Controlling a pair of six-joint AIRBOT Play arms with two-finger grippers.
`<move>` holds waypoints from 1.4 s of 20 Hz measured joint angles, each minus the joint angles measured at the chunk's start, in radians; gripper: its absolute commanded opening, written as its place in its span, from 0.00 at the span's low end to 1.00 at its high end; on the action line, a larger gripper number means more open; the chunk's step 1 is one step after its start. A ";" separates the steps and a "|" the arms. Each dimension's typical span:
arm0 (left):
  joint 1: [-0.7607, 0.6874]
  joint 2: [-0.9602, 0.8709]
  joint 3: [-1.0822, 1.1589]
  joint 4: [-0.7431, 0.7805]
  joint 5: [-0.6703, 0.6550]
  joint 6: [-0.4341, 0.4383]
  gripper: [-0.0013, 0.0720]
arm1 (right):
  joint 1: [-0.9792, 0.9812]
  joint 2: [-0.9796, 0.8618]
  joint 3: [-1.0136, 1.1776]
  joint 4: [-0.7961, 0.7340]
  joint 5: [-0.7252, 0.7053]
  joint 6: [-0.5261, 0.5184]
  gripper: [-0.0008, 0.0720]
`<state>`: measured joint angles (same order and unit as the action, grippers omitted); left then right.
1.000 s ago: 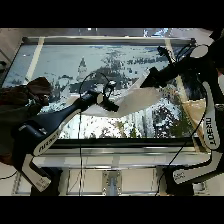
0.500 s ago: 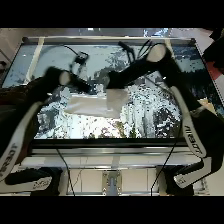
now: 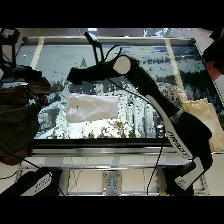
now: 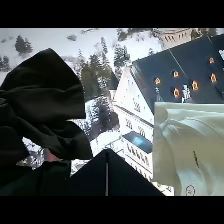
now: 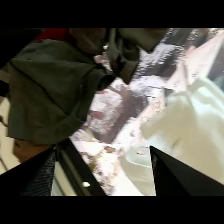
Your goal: Fold the shirts.
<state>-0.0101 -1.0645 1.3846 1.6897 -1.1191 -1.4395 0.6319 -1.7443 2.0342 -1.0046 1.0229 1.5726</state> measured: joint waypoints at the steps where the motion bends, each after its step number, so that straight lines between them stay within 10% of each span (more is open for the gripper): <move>1: 0.007 0.005 -0.001 -0.003 -0.002 -0.002 0.03 | -0.038 0.013 0.005 -0.084 0.064 0.005 0.86; 5: 0.019 0.010 -0.010 -0.043 -0.007 -0.009 0.03 | -0.272 0.024 -0.114 -0.283 0.312 0.029 0.85; 12: 0.023 -0.044 -0.016 -0.064 -0.008 -0.011 0.03 | -0.546 -0.129 -0.453 0.228 0.261 -0.083 0.86; 20: 0.023 -0.099 -0.018 -0.068 -0.008 -0.011 0.03 | -0.418 -0.228 -0.512 0.404 0.100 -0.145 0.85; 25: 0.023 -0.105 -0.018 -0.068 -0.008 -0.011 0.03 | -0.307 -0.256 -0.503 0.517 0.113 -0.149 0.04; 28: 0.023 -0.105 -0.018 -0.068 -0.008 -0.011 0.03 | -0.281 -0.253 -0.421 0.580 0.169 -0.173 0.04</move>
<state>0.0132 -1.1698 1.3670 1.6222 -1.1271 -1.4509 0.3508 -1.9968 1.6135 -0.4244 1.1915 1.3998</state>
